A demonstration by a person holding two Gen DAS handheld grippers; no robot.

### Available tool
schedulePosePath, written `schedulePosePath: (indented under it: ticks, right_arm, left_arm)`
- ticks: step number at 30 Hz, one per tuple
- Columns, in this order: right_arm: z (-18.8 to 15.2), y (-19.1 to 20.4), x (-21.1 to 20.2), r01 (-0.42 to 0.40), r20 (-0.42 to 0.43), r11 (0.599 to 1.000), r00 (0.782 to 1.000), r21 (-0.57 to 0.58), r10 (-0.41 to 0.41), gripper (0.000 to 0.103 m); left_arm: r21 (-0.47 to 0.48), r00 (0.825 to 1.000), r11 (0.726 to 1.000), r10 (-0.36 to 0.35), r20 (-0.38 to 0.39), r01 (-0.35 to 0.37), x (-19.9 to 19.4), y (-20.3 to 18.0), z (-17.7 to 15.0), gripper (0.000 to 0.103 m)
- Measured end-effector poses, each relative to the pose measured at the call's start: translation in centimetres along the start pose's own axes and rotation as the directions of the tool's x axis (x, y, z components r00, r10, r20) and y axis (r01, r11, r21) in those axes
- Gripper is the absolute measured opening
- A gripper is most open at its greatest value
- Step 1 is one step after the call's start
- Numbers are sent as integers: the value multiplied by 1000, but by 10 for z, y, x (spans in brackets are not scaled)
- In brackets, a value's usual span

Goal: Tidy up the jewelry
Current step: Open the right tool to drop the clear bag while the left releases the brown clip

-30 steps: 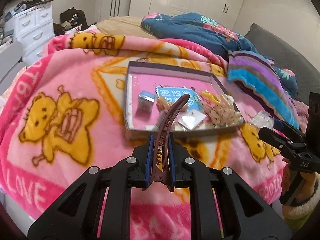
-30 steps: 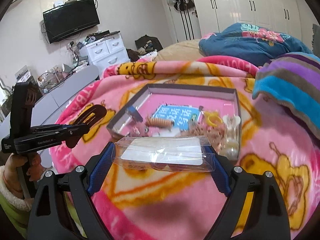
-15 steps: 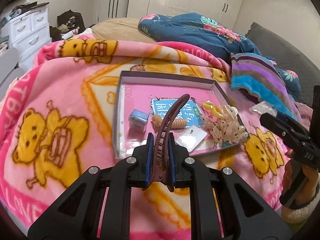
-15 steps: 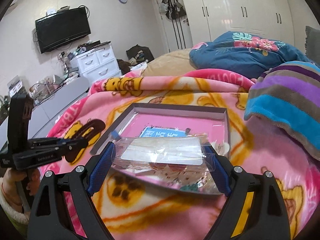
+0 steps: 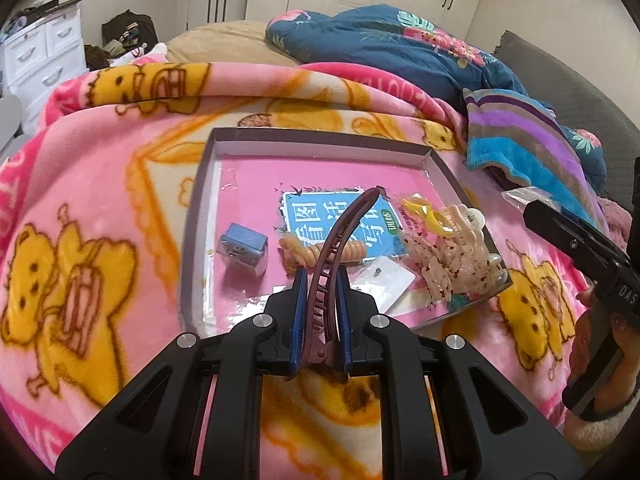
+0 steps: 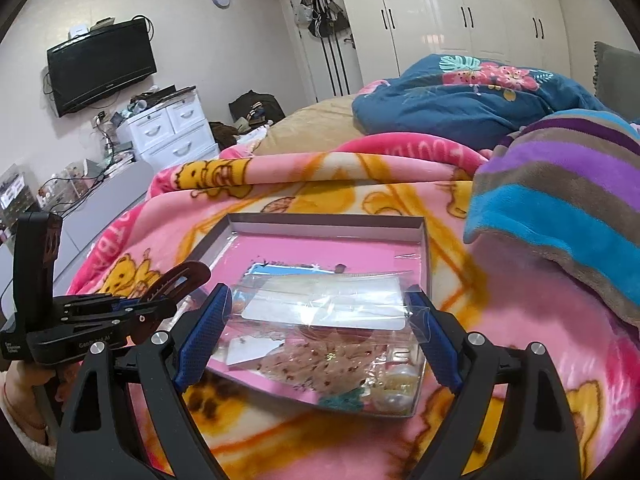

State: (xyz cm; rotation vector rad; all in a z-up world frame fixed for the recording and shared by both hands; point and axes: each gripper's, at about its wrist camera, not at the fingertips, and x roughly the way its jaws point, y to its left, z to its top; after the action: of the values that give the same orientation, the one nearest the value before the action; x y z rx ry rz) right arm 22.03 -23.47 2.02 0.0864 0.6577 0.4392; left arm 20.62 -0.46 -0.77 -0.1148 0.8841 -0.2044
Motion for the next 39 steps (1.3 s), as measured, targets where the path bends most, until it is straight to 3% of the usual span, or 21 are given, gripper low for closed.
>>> schedulePosePath:
  ticks: [25,39]
  right_arm:
    - [-5,-8,58,29,-102,1000,994,0,-29,87]
    - [-15,-7,62,21,-139,999,990,24,-18,89]
  left_arm:
    - [11,999,1000,9,-32,-9,35,1,11,8]
    - [5,999,999,33,-40,-33,40,9,17,14]
